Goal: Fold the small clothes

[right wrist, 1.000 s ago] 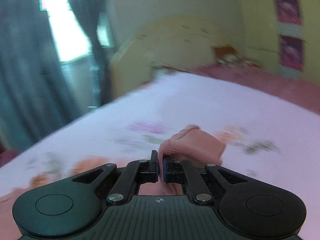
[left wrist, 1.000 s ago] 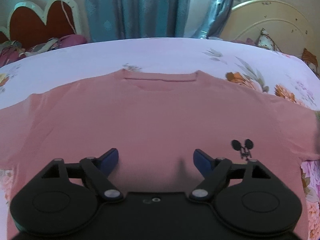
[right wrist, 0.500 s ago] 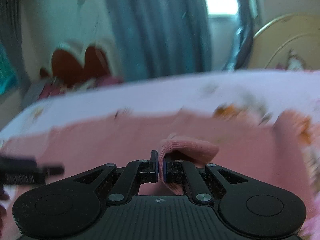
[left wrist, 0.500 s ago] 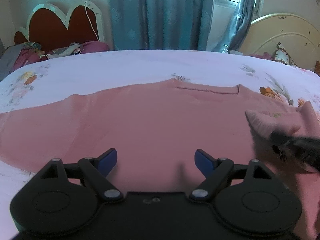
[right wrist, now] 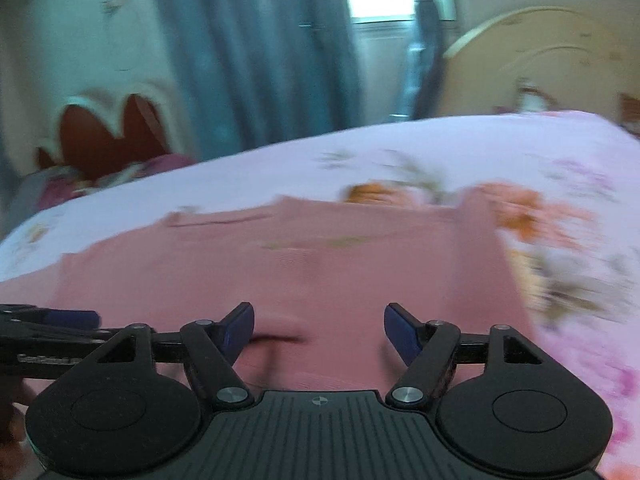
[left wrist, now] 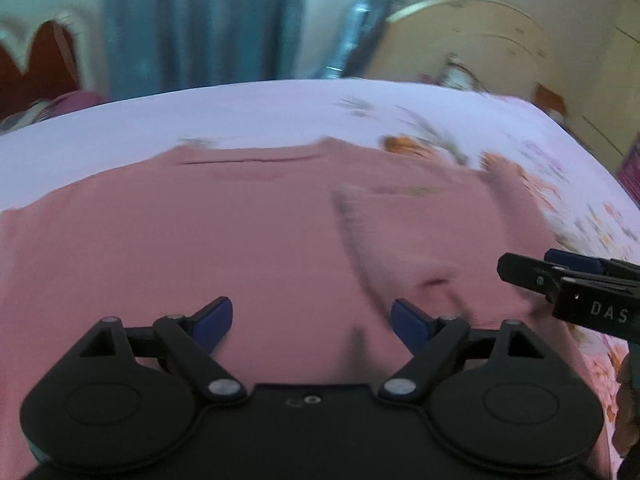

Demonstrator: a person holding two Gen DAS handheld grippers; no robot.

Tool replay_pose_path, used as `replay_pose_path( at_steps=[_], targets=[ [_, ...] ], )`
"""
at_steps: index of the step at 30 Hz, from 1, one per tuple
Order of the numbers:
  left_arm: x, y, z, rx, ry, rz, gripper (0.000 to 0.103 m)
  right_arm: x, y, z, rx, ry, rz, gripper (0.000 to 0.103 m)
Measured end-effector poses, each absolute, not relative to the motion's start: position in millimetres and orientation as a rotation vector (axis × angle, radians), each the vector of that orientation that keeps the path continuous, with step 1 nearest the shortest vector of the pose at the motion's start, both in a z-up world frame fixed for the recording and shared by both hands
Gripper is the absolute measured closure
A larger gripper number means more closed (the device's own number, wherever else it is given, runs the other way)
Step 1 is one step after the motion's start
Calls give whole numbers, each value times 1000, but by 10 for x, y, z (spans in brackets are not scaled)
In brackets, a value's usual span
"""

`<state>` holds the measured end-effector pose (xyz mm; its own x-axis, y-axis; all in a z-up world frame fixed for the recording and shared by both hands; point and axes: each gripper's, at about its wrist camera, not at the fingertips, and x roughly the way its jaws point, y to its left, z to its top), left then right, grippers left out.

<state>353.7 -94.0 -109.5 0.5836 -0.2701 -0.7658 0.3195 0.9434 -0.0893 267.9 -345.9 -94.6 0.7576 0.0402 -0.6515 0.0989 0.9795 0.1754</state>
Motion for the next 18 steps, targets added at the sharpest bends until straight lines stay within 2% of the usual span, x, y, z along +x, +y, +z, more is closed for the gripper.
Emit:
replay_pose_path(
  at_steps=[4,7,10,12,13,15,16,18],
  targets=[
    [3570,-1351,-1286,152,878,-362,19,2498,-3763,-1029,235,746,-118,32],
    [3661,-1460,-1409,184,879,-319,27,2369,-3883,-1074,252,757,-150,32],
    [3774,-1404,-1457,151,856,-304,40,2294,-3907,-1109,240,761,-166,32],
    [3809,-1342,-1430,123,830,-292,56,2263,-3924,-1128,241,766,-175,32],
    [3840,-1328,-1422,117,822,-286,60,2256,-3931,-1144,242,770,-180,32],
    [3889,-1262,-1419,64,805,-336,89,2276,-3942,-1173,241,774,-189,32],
    [3923,-1243,-1412,38,811,-338,93,2290,-3947,-1184,236,773,-195,32],
    [3930,-1172,-1377,-7,792,-344,94,2310,-3949,-1197,223,771,-209,32]
  ],
)
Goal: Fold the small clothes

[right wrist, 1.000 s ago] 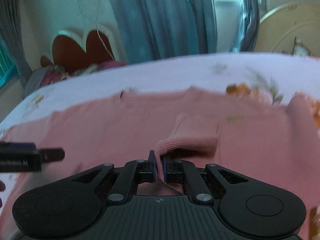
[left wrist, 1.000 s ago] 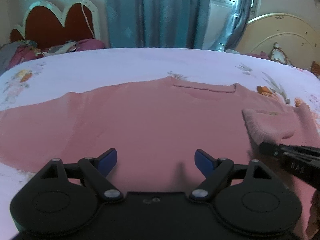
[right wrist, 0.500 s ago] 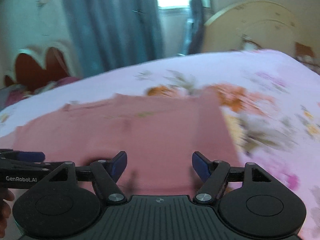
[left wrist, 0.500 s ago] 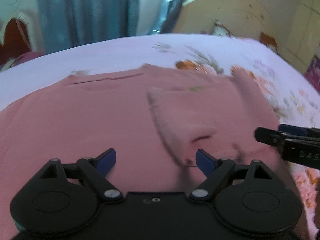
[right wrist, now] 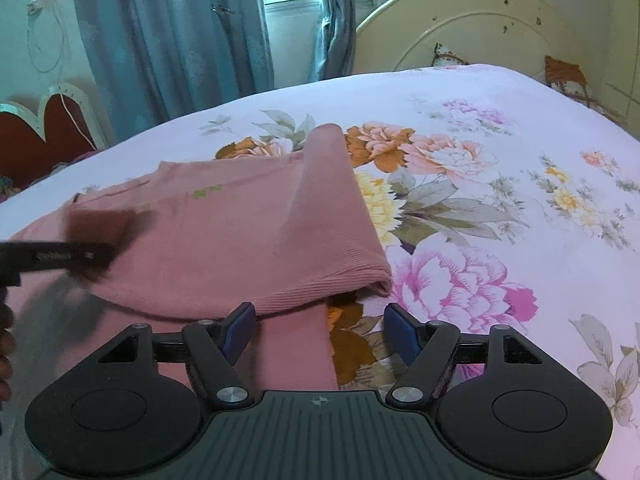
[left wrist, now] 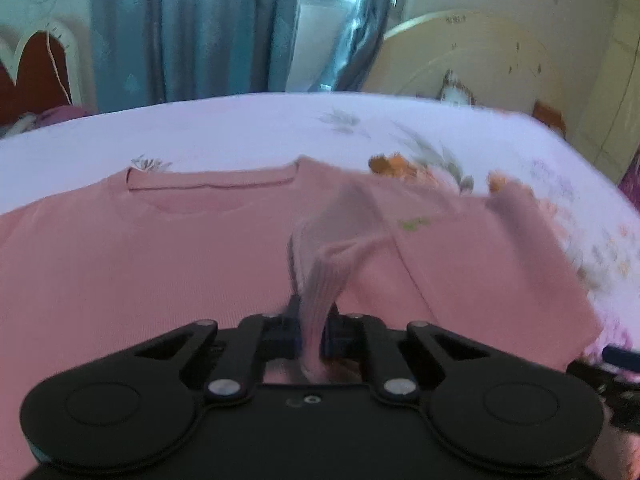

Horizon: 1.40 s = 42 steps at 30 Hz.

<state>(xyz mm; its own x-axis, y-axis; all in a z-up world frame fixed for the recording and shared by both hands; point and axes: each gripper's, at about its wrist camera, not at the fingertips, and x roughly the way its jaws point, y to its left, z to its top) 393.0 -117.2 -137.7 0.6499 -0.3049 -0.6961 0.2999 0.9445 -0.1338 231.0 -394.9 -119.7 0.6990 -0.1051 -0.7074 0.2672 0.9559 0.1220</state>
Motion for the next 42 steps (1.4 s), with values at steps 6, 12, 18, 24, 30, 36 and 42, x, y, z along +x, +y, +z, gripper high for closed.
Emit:
replay_pose_path(
  at_steps=[6,12,18,24,30,36,42],
  targets=[
    [3878,-930,-1033,-100,680,-348,95,2404,-3987,-1282,232,784,-232,32],
    [3855,-607,-748,-148,601,-304,95,2623,-3935,-1301,233,768,-220,57],
    [3855,-307,-1020,-137,679,-219,95,2716,-3955,-1330,231,763,-218,95],
    [3887,-223,-1370,-116,790,-191,92,2597,-4021,-1346,239,772,-229,95],
    [3802,-15,-1352,-97,794,-91,39,2402,-4074,-1246,248,795,-196,94],
    [3699,117,-1125,-68,691,-41,41,2390,-4172,-1056,279,741,-192,89],
    [3894,-245,-1154,-26,699,-153,41,2912,-4235,-1058,290,716,-165,54]
  ],
)
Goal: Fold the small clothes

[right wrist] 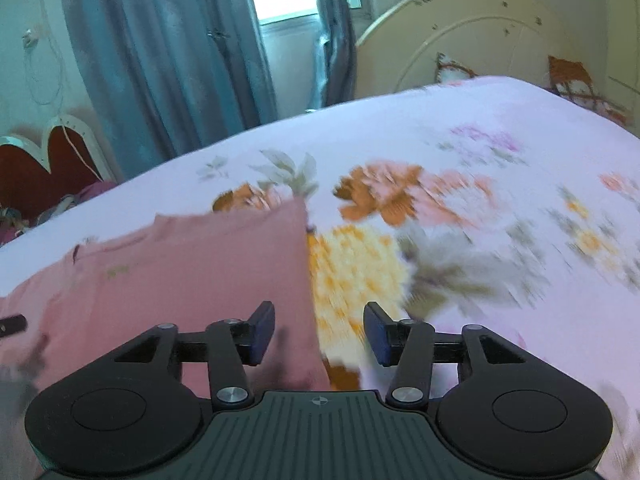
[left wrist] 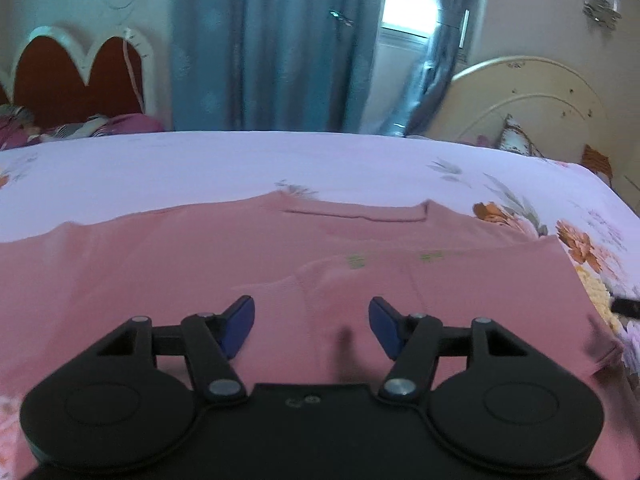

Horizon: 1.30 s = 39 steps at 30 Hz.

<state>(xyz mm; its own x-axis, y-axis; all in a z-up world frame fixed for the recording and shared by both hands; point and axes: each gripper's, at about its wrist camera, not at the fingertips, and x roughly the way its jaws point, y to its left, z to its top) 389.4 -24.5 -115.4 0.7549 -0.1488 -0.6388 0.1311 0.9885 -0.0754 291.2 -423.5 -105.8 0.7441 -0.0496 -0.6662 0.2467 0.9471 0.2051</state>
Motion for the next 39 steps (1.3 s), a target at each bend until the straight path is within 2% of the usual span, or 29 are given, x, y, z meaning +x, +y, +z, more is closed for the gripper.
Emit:
replay_pose_path(
  at_steps=[9,15,18,22,28,39],
  targets=[
    [3980,-315,-1463,22,770,-122,41,3803,-4455,-1368,329,783,-153,55],
    [3976,-330,-1476,35,763,-118,38,4062,-4456,-1465,322,780,-122,87],
    [3979,-356,-1477,48,762,-113,38,4028,-4400,-1451,243,759,-129,98],
    [4001,-372,-1482,53,762,-107,36,4014,-4447,-1494,208,753,-183,98],
    [3996,-350,-1430,37,777,-108,35,3771,-4269,-1253,192,692,-163,98],
    [3805,-243,-1413,39,816,-54,27,3298,-3277,-1369,99,770,75,97]
  ],
)
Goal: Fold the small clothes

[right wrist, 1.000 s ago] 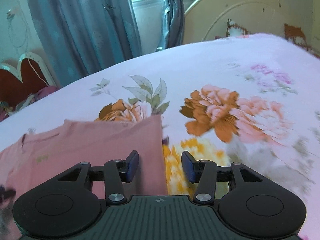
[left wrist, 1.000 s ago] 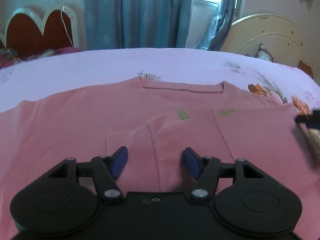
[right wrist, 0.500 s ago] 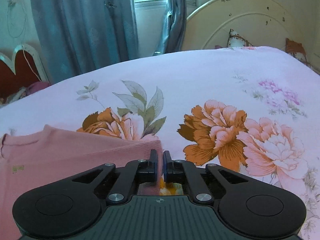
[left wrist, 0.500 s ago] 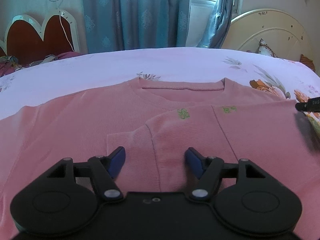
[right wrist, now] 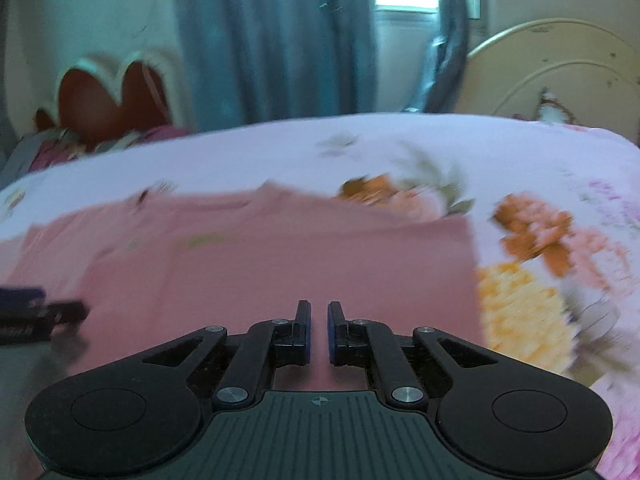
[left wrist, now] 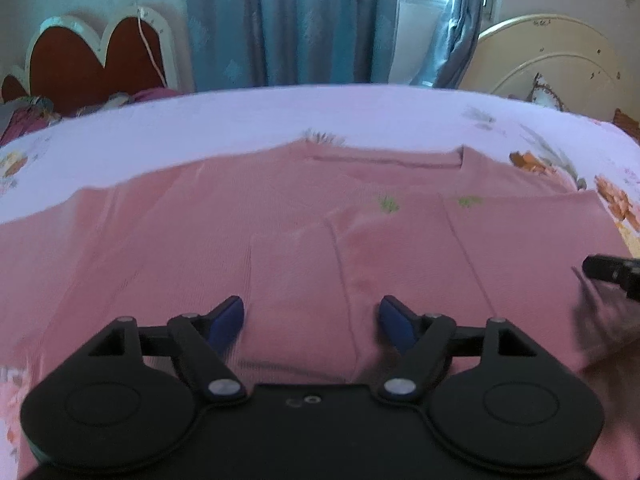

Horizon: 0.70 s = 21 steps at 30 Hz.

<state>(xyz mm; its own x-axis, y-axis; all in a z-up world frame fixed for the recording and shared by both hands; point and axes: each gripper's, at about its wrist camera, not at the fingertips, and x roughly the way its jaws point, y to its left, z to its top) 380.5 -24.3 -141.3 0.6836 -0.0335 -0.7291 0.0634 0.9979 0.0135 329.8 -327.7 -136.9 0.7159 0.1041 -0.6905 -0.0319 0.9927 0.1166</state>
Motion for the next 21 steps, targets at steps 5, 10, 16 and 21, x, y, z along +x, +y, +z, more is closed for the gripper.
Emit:
replay_pose_path(
  at_steps=[5,10,16,21],
  targets=[
    [3772,-201,-1389,20,839,-44,26,3237,-3115,-1476,45,790,77,86],
    [3671,-189,-1281,29,832,-36,26,3212,-3080,-1423,95,819,103,42],
    [3539,-75,-1147,26,810,-26,26,3140,-2899,-1340,107,822,128,42],
    [3458,86,-1071,12,804,-33,25,3120,-2670,-1196,109,782,136,42]
  ],
)
